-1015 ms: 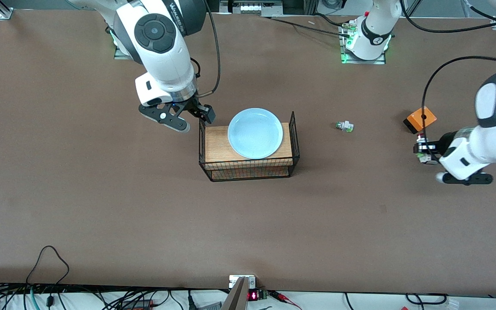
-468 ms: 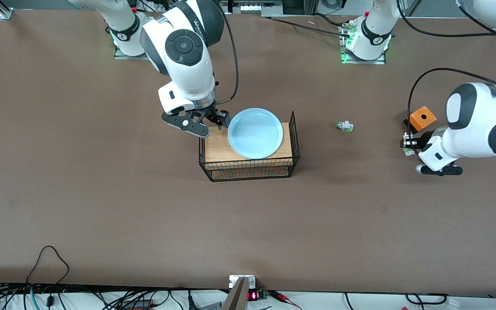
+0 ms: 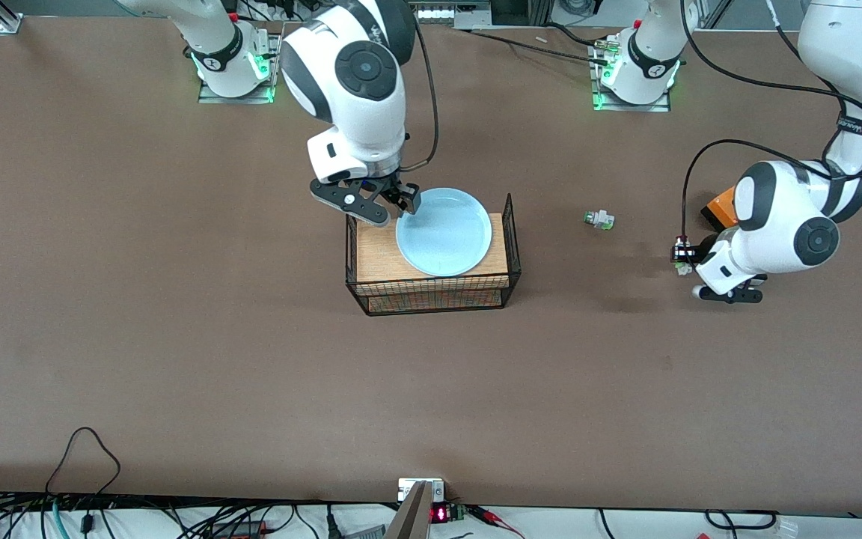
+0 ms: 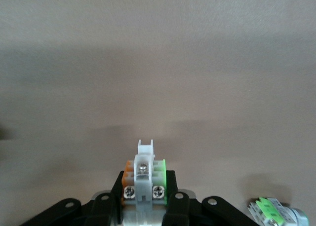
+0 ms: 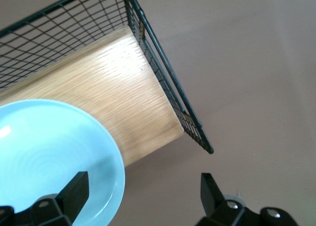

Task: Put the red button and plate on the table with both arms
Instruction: 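Lower the button onto the table while the right gripper grips the plate rim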

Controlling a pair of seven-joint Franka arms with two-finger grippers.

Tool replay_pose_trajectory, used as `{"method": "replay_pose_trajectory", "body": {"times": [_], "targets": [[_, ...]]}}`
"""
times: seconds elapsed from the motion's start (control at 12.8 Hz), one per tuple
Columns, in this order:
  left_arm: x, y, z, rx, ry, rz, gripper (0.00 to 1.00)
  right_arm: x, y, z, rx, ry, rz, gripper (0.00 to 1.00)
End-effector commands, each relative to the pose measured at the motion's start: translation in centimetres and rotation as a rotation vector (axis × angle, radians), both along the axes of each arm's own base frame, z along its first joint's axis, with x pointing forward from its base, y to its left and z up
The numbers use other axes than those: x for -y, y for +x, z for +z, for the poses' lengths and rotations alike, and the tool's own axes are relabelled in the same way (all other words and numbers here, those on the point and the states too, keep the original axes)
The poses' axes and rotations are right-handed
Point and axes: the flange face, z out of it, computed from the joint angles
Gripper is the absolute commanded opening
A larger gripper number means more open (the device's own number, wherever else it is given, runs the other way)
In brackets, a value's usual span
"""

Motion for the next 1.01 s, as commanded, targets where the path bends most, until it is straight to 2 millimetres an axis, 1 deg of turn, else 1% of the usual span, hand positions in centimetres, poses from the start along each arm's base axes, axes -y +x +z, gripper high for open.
{"method": "replay_pose_trajectory", "body": {"times": [0.0, 0.08, 0.23, 0.31, 0.39, 0.47, 0.55, 0.62, 0.7, 0.78, 0.86, 0.94], "targets": [[-0.2, -1.4, -0.5, 0.040, 0.008, -0.031, 0.00, -1.7, -0.4, -1.9, 0.040, -0.061, -0.001, 1.00], [-0.2, -1.7, -0.9, 0.050, 0.007, -0.031, 0.00, -1.8, -0.4, -2.1, 0.040, -0.060, -0.001, 1.00], [0.1, -2.2, -2.1, 0.063, 0.003, -0.032, 0.05, -2.0, -0.3, -2.7, 0.041, -0.059, -0.002, 1.00], [0.3, -2.7, -2.9, 0.051, -0.001, -0.034, 0.10, -2.3, -0.5, -3.1, 0.038, -0.063, 0.002, 1.00], [0.5, -2.8, -3.4, 0.044, -0.004, -0.037, 0.19, -2.5, -0.7, -3.5, 0.036, -0.068, -0.008, 1.00], [0.5, -2.9, -3.5, 0.041, -0.004, -0.037, 0.25, -2.6, -0.6, -3.7, 0.040, -0.065, -0.014, 1.00], [0.5, -2.9, -3.4, 0.041, -0.004, -0.037, 0.40, -2.6, -0.5, -3.9, 0.045, -0.060, -0.017, 1.00], [0.5, -2.8, -3.0, 0.040, -0.002, -0.039, 0.68, -2.7, -0.3, -4.1, 0.049, -0.051, -0.018, 1.00], [0.5, -2.7, -2.4, 0.047, 0.002, -0.041, 1.00, -2.5, 0.0, -4.1, 0.051, -0.049, -0.019, 1.00], [0.4, -2.5, -1.4, 0.043, 0.007, -0.040, 1.00, -2.3, 0.1, -4.3, 0.049, -0.052, -0.025, 1.00], [0.5, -2.4, -0.6, 0.038, 0.011, -0.043, 1.00, -2.8, -0.3, -4.9, 0.046, -0.060, -0.016, 1.00], [0.5, -1.8, 1.0, 0.060, 0.022, -0.037, 1.00, -3.1, -0.6, -5.6, 0.041, -0.067, -0.011, 1.00]]}}
